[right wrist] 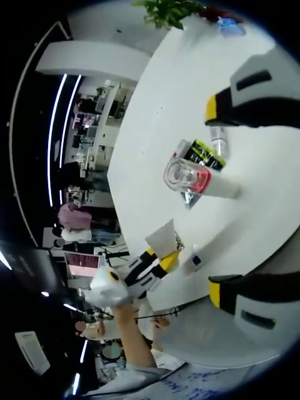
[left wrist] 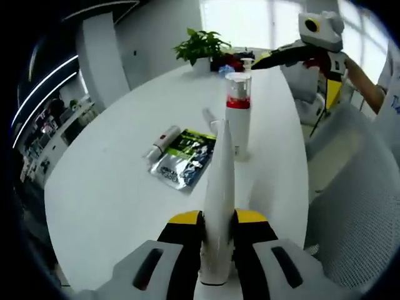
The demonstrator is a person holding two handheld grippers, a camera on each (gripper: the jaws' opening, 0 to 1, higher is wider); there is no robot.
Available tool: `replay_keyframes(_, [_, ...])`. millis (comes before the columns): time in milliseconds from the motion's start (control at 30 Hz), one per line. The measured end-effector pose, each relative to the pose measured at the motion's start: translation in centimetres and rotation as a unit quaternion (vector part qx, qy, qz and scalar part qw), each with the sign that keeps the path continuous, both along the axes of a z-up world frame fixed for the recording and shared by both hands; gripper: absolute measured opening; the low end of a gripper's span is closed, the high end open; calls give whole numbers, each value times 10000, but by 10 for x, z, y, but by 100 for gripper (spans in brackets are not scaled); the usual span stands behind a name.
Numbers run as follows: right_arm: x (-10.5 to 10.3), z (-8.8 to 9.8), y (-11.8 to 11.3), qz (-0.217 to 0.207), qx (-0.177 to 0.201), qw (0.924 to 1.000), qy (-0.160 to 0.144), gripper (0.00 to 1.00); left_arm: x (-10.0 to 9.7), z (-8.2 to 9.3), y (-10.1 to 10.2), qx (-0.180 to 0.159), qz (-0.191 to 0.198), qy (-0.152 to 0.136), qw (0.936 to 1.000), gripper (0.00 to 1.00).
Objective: Arrange the skincare products in the storage area until every visible bottle or jar stands upright without overlapping.
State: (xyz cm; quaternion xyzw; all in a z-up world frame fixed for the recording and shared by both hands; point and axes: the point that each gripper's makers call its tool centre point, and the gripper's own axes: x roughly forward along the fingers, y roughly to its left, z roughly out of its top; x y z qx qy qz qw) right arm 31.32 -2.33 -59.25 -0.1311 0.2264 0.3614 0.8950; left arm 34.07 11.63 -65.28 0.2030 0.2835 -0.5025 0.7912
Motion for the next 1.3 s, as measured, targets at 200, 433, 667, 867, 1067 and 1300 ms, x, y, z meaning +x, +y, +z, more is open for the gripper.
replay_keyframes(200, [0, 0, 1, 5, 45, 10000, 7, 99, -3, 14, -26, -535, -153, 39, 9984, 15])
replay_keyframes(433, [0, 2, 3, 15, 223, 9997, 81, 90, -13, 22, -48, -1046, -380, 218, 9936, 15])
replay_keyframes(667, [-3, 3, 14, 231, 517, 9982, 180, 74, -22, 27, -60, -1294, -564, 293, 9895, 15])
replay_keyframes(867, [-6, 6, 27, 459, 827, 9952, 257, 54, -27, 30, -65, -1466, -744, 304, 9859, 15])
replay_keyframes(1067, [-10, 10, 37, 701, 981, 9924, 257, 40, -34, 35, -72, -1665, -941, 346, 9809, 15])
replay_keyframes(1300, [-9, 16, 41, 816, 1227, 9889, 182, 26, -41, 38, -78, -1773, -1112, 359, 9772, 15])
